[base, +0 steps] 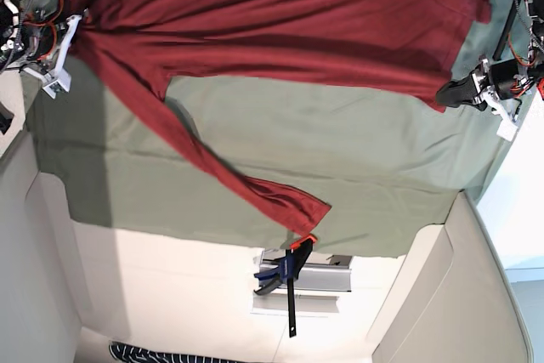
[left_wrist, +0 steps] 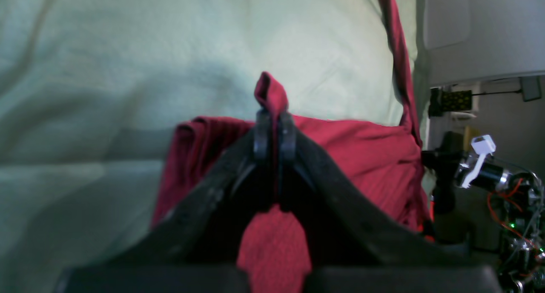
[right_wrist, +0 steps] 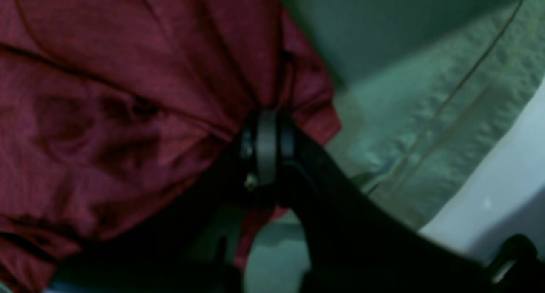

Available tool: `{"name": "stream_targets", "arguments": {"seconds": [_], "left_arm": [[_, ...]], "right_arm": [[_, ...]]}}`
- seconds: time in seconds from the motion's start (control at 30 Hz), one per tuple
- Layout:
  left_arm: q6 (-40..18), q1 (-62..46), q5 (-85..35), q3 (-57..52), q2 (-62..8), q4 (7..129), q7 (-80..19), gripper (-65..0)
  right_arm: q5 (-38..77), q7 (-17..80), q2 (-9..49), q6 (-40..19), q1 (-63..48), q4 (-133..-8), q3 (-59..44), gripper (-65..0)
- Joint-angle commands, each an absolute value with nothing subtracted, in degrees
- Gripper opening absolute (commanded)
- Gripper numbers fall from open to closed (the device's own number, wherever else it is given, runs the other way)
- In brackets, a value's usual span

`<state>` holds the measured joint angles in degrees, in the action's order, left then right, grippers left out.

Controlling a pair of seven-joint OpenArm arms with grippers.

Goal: Fold the T-shirt properly
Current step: 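Hold the shirt with both grippers and pull it slightly further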

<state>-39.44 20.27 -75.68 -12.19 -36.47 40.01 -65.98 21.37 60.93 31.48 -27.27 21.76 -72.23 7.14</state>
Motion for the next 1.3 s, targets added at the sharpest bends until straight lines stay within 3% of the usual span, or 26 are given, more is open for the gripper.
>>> {"name": "stream_targets", "arguments": {"seconds": [0.0, 0.83, 1.27], "left_arm": [[-40.0, 21.0, -76.8, -12.4, -37.2, 40.9, -65.3, -65.0], [-40.0, 20.1, -64.8, -12.5, -35.1, 40.9, -58.5, -65.0], [-40.0, 20.2, -65.8, -12.5, -35.3, 40.9, -57.2, -65.0]], "right_arm": [[20.9, 61.1, 32.9, -28.0, 23.0, -72.9, 6.6, -65.0], [20.8, 61.1, 32.9, -28.9, 23.0, -72.8, 6.6, -65.0], [20.8, 60.8, 32.9, -28.7, 23.0, -72.8, 6.6, -65.0]]}}
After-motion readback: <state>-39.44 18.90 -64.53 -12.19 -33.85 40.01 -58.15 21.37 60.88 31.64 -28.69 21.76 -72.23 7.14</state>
